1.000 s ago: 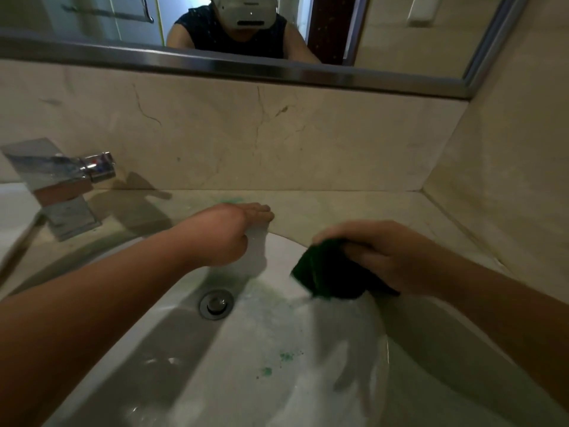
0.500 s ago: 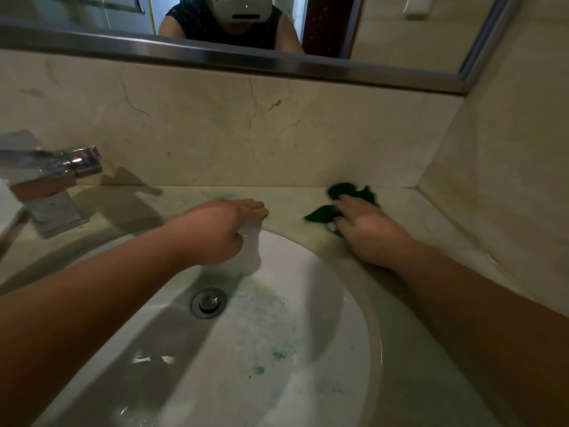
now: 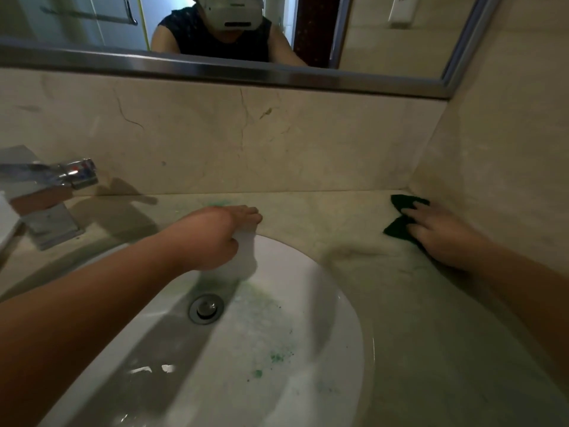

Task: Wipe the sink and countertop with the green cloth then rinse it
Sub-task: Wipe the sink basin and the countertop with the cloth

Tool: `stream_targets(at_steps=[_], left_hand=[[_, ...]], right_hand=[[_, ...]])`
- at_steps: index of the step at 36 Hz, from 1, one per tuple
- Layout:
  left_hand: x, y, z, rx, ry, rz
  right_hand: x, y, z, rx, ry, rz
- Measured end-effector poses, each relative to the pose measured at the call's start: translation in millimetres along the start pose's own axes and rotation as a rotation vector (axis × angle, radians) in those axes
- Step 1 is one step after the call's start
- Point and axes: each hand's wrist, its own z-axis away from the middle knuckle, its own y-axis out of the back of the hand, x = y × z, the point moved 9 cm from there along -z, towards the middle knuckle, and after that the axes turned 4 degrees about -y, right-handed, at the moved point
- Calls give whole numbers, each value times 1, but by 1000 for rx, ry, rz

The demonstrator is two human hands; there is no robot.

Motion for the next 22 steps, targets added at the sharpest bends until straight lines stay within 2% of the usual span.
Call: stream_targets(at_steps=[5,9,14,19,22], left_hand=[[0,-2,0,17,3,4],[-2,-2,-1,4,4,3],[-1,-3,0,-32,10,-5],[9,4,11,-70,20,7],[9,15,37,-41,4,-7]], right_hand=[[-13,-15,-30,25,-39,-29],[-53,-21,-44,19,44,-14],[-139,-32,-3,-35,250,-15],[-189,-31,66,-87,482,-189],[-190,-12,87,-149,469,-312]])
